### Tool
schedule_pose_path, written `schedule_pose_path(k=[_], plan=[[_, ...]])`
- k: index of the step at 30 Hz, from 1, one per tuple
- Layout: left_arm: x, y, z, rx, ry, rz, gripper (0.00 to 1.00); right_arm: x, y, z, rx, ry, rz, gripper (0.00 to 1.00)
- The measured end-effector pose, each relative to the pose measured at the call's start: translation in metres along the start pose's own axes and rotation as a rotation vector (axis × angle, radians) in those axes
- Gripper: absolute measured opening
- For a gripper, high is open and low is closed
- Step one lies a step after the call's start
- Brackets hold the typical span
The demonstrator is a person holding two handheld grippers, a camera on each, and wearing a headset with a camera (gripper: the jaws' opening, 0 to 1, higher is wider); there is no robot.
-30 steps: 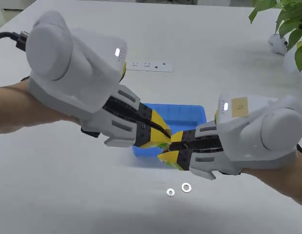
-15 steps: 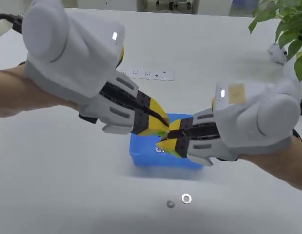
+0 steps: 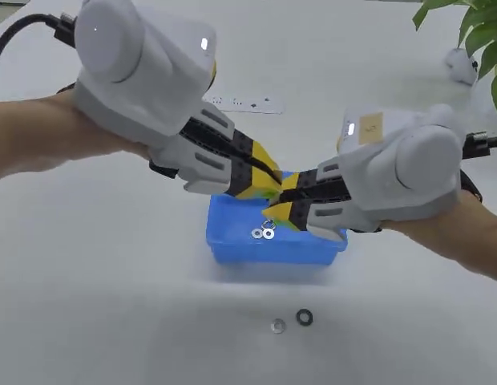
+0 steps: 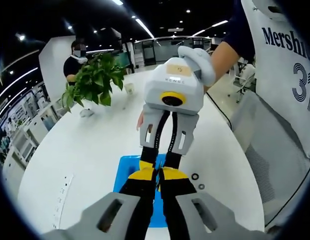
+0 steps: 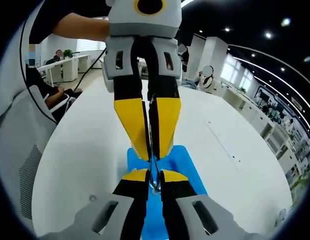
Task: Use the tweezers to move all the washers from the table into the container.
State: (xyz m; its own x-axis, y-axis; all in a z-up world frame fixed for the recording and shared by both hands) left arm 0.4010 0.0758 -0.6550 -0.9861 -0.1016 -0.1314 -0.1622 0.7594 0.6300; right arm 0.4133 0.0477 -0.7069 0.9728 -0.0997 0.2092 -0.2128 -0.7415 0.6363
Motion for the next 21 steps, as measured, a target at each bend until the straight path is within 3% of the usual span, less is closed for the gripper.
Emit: schedule_pose_path(k=[10, 21], plan=[[-0.011, -0.025, 0.019, -0.022, 0.038, 0.047, 0.07, 0.005, -0.018, 0.024, -0.057, -0.044, -0.028, 0.10], [-0.013, -0.031, 0.028, -0.030, 0.064, 0.074, 0.07, 0.005, -0.023, 0.034, -0.075, -0.072, -0.043, 0.10]])
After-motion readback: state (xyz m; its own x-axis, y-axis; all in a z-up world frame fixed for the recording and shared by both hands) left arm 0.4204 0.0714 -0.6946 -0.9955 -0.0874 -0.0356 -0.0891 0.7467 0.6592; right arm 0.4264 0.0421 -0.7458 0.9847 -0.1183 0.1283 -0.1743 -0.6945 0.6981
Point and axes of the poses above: the centre of the closed fingertips' face, and the gripper's own axes: y roughly backward along the fingers, x roughly to its right, z roughly out of its underside, the point moved 4 cm from there along y, roughly backward along the fingers, and after that the axes turned 4 degrees about -x, right-handed, at the moved point
